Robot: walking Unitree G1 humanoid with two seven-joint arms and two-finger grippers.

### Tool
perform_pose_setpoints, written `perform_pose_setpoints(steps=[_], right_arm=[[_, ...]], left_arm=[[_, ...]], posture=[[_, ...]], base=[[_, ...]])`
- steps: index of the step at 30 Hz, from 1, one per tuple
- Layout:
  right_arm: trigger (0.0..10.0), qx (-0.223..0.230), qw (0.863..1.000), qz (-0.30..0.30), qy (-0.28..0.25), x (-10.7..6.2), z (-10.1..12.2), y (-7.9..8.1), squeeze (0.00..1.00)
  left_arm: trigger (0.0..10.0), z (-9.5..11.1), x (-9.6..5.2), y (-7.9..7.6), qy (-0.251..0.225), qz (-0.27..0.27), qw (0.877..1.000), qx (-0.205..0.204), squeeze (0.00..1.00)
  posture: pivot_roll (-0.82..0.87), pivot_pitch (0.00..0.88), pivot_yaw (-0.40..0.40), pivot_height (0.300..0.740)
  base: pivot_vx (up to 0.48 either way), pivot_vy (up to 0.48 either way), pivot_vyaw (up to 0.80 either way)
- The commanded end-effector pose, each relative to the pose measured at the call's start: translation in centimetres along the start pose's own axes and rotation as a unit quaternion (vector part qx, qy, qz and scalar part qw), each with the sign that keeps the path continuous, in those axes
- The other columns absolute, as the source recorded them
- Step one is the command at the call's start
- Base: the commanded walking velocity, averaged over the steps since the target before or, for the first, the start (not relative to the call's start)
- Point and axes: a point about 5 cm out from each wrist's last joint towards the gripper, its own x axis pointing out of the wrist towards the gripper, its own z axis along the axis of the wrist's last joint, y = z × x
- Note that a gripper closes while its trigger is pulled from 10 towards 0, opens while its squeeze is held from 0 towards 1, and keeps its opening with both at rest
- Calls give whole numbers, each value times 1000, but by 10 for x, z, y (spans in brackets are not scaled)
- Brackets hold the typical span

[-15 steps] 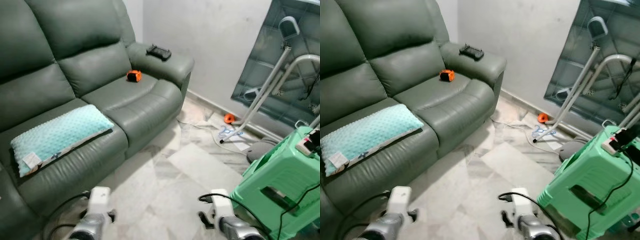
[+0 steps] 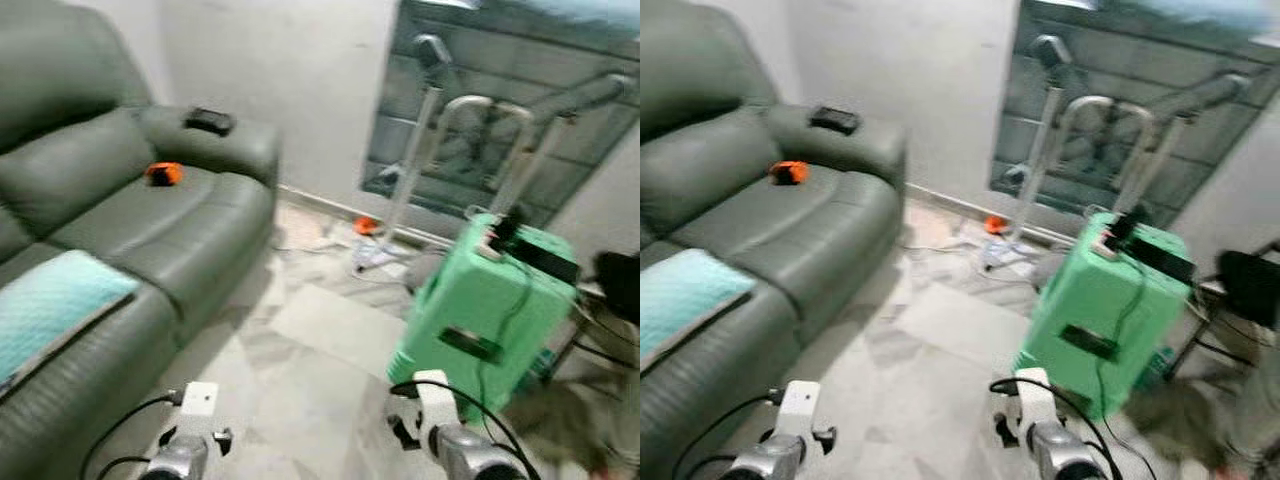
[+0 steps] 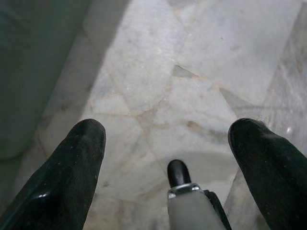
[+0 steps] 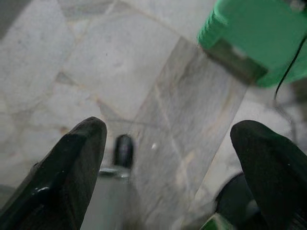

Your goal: Move the pillow to the sofa

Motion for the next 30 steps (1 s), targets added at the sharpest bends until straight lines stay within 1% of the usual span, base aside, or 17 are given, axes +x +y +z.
perform_pose_setpoints(steps=[1,3,8,13,17,21,23,27,28,30], right_arm=[[10000,-2,1000,-7,3,0,-1,-4,0],[10000,-3,1000,-7,3,-1,-1,-4,0],[10000,-4,1000,-11,8,-3,-8,-14,0],[10000,-5,1000,-12,10,-4,-13,-19,0],[10000,-11,1000,-12,14,-6,-21,-24,0],[10000,-13,1000,-12,14,-6,-20,-24,0],[10000,-16,1000,-10,12,-5,-15,-21,0],[10000,-21,1000,-4,5,-2,-5,-10,0],[10000,-22,1000,-1,2,-1,-1,-4,0],[10000,-22,1000,1,1,0,1,0,0]], left_arm=[[10000,3,0,-2,-2,-3,1000,2,0],[10000,3,0,-2,-2,-3,1000,3,0],[10000,3,0,-2,-3,-4,1000,1,0],[10000,3,0,-3,-3,-8,1000,-4,0],[10000,3,0,-4,-5,-13,1000,-7,0],[10000,3,0,-4,-5,-13,1000,-7,0],[10000,2,0,-4,-5,-13,1000,-7,0],[10000,2,0,-3,-5,-13,1000,-8,0],[10000,2,0,-3,-4,-14,1000,-8,0],[10000,2,0,-3,-4,-14,1000,-8,0]], posture=[[-111,0,-41,740],[-111,0,-41,740],[-111,0,-44,740],[-111,0,-44,740],[-111,0,-44,740],[-111,0,-44,740],[-110,0,-43,740],[-110,0,-41,740],[-110,0,-41,740],[-110,0,-40,740]], base=[[0,0,-788],[0,0,-788],[0,0,-788],[0,0,-788],[0,0,0],[0,0,0],[120,0,0],[251,0,0],[262,0,0],[266,0,0]])
